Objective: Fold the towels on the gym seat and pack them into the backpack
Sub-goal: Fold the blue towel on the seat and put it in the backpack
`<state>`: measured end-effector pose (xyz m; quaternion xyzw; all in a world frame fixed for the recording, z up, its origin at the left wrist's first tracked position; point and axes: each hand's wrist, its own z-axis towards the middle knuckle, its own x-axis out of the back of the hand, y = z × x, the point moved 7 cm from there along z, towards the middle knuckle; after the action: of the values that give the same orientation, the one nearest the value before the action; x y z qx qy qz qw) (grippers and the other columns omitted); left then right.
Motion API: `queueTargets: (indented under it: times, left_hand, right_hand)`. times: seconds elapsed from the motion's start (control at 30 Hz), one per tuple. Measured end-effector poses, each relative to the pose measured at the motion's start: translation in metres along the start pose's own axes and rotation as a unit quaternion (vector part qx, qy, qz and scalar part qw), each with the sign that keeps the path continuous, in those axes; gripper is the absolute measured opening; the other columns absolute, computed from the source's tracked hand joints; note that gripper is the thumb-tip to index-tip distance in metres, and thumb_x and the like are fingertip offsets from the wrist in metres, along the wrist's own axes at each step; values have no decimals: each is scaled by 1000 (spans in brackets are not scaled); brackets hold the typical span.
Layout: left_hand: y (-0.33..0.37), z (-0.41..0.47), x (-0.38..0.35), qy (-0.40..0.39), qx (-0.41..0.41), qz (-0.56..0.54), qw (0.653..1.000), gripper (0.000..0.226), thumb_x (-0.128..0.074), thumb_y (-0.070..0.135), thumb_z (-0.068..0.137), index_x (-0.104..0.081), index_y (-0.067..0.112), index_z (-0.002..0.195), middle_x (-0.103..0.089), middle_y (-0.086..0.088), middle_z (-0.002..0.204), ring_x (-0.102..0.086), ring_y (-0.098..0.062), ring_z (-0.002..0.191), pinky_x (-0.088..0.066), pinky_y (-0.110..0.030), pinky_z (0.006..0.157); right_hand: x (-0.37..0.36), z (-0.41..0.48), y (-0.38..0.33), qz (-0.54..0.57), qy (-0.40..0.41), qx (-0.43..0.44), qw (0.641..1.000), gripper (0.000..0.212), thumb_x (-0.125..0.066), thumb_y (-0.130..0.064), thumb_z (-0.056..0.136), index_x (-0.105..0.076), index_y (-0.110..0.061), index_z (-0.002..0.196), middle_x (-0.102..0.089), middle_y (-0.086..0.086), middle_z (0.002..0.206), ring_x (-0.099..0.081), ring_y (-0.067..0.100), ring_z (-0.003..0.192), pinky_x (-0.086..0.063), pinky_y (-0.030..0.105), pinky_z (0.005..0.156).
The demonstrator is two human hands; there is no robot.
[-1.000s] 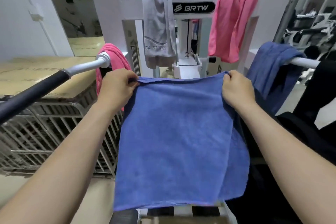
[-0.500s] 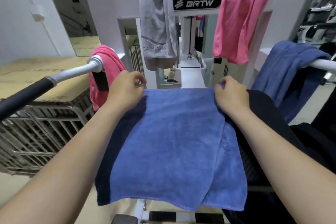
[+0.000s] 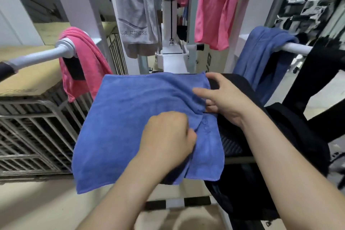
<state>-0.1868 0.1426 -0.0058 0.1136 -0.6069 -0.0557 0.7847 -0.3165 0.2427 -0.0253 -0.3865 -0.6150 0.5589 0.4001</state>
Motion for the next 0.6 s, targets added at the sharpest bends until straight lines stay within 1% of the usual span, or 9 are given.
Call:
queueTargets:
  times: [0.07,0.1,0.17,0.27,0.33,0.4,0.5,0.53,0.6]
  left_hand:
    - [-18,3,0,-15,31,-120,992,26,-54,33,91,-62,16,74,-66,3,73,-59,-20,72,-46,-36,67]
    - [-28,4,-3,-29,55,-214,975,27,-57,30,92,-62,15,71,-62,5,64,-55,-14,63,-43,-33,62]
    - [-46,5,-9,-37,106,-388,915,26,-59,21,94,-63,15,68,-55,8,56,-45,-7,53,-37,-27,56]
    - [-57,0,-15,-2,141,-467,873,18,-60,15,94,-65,14,76,-58,3,64,-47,-5,56,-40,-23,58]
    - [-48,-6,-11,52,103,-448,887,9,-65,12,88,-65,20,85,-62,5,71,-52,-7,59,-45,-23,62]
    - [-26,-19,-3,78,-3,-379,922,16,-70,17,82,-63,29,91,-62,8,84,-56,-6,73,-47,-20,72]
    - [10,-48,-13,6,-147,-143,979,50,-71,50,69,-55,36,115,-50,10,110,-46,-10,99,-41,-25,86]
    - [15,-55,-20,-8,-170,-46,984,63,-71,51,66,-49,35,122,-46,8,117,-43,-15,104,-40,-29,88]
    - [19,-62,-30,-3,-195,76,978,70,-73,25,62,-44,26,125,-45,2,122,-45,-24,107,-43,-34,88]
  right_hand:
    - [-7,-4,-2,-27,-82,-5,996,66,-73,-4,81,-44,-26,136,-55,4,91,-57,12,68,-47,22,57]
    - [-11,-7,-6,-25,-120,2,992,67,-71,1,81,-44,-27,136,-55,3,80,-56,13,70,-45,24,63]
    - [-16,-12,-14,-18,-164,29,986,64,-64,9,83,-47,-26,134,-52,-2,62,-53,11,60,-46,21,60]
    - [-15,-5,-20,-28,-97,68,993,57,-55,12,86,-49,-26,129,-38,1,57,-36,12,50,-39,21,47]
    - [-10,2,-21,-66,-8,84,994,55,-51,10,83,-51,-29,123,-37,2,62,-34,13,52,-39,22,47]
    - [-4,5,-22,-131,50,95,985,53,-48,8,80,-54,-27,120,-42,-7,67,-37,10,51,-35,22,46]
    - [3,4,-18,-247,62,84,963,49,-41,9,80,-63,-24,108,-44,-8,67,-37,13,45,-31,19,38]
    - [4,2,-15,-280,58,74,955,47,-40,9,80,-64,-23,105,-43,-8,66,-37,13,46,-30,17,35]
    - [6,0,-10,-314,49,60,946,43,-42,5,82,-64,-22,108,-44,-9,70,-41,13,50,-31,15,34]
